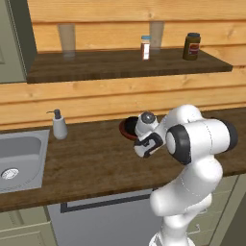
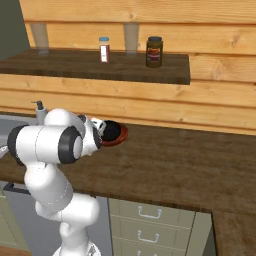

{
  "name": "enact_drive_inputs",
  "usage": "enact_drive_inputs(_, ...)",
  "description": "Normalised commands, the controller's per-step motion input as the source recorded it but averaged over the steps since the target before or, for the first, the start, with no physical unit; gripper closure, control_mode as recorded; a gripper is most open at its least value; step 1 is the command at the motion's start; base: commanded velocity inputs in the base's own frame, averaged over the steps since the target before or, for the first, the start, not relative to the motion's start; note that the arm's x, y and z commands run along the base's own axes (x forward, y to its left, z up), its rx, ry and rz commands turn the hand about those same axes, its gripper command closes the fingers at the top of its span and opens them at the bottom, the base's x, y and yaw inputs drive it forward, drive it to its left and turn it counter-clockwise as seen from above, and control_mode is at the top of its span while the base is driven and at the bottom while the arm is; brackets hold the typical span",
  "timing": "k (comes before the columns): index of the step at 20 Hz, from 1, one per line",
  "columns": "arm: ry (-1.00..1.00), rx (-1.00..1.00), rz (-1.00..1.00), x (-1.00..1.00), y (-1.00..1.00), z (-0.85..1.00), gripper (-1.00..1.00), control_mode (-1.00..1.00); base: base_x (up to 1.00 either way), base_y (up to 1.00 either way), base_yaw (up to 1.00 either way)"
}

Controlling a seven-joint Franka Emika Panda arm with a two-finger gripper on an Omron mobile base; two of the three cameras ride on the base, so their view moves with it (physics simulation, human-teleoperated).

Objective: Pick up the bowls on the counter and stack them on top of one another in the open cabinet. Place the smaller bowl on top of the larger bowl.

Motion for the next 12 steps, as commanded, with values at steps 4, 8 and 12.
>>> enact_drive_inputs(4,0.00,-0.04,0.00,0.39,0.00,-0.47,-1.00,-1.00,0.00,0.00,0.00)
enact_drive_inputs(8,0.00,-0.07,0.00,0.38,0.00,-0.66,-1.00,-1.00,0.00,0.00,0.00)
enact_drive_inputs(12,-0.03,-0.09,0.02,0.15,0.00,-0.59,1.00,-1.00,0.00,0.00,0.00)
